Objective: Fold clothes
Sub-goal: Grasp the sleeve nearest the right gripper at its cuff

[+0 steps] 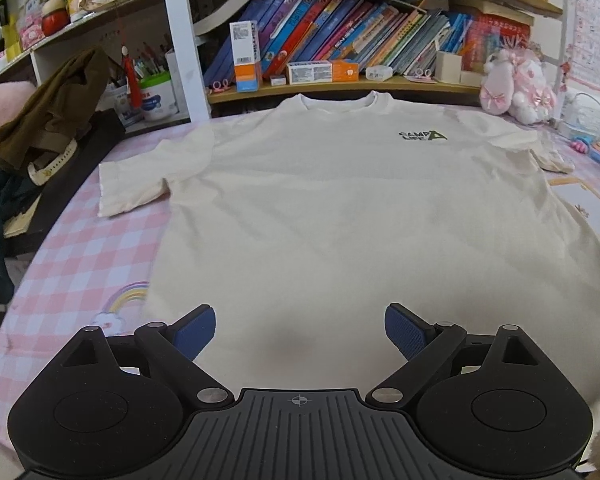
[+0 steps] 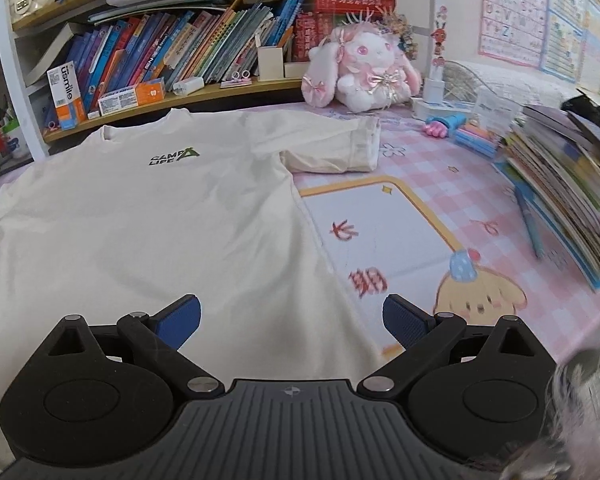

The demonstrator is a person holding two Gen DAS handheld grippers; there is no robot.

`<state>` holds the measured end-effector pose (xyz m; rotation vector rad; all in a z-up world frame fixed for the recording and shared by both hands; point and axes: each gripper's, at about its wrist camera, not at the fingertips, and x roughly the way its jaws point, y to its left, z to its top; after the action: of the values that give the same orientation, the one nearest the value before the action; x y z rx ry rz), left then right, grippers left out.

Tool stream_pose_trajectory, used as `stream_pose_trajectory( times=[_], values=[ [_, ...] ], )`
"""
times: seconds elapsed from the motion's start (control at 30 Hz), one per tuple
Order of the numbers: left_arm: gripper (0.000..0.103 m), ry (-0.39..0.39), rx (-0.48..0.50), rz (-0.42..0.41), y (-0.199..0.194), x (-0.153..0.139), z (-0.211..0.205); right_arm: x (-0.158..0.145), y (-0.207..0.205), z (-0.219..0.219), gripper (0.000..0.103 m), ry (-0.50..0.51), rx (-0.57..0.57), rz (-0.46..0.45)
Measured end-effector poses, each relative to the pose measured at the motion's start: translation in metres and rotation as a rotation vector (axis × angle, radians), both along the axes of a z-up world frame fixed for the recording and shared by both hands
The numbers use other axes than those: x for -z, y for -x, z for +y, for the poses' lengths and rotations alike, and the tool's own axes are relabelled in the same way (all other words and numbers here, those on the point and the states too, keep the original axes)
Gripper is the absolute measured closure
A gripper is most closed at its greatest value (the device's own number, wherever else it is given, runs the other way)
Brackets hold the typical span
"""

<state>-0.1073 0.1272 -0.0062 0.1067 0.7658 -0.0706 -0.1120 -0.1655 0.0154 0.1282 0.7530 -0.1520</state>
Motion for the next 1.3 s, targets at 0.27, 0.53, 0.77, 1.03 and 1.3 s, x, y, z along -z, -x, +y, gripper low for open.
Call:
stream_pose_trajectory(
  times=[0.27,0.53,0.77,1.03,1.3],
  values=[
    [0.009,-0.027,-0.038,0.022,-0.016,0.0,-0.068,-0.004,-0.047,-0.07,0.005,-0.091,-0.07,0.043],
    [0.009,-0.021,-0.128,0.055,-0.022,0.005,-0.125,0.001,-0.084,-0.129,0.005,-0.133,-0.142,0.067],
    [0.009,-0.038,-0.173,0.115,-0.021,0.012,-0.156,0.014,-0.109,-0.176,0.009,-0.232,-0.162,0.114],
    [0.009,-0.059,-0.221,0.132,-0.02,0.011,-0.171,0.021,-0.146,-0.213,0.039,-0.361,-0.149,0.108],
    [0.009,-0.081,-0.269,0.158,-0.009,0.011,-0.173,0.031,-0.187,-0.228,0.048,-0.442,-0.133,0.114]
  ],
)
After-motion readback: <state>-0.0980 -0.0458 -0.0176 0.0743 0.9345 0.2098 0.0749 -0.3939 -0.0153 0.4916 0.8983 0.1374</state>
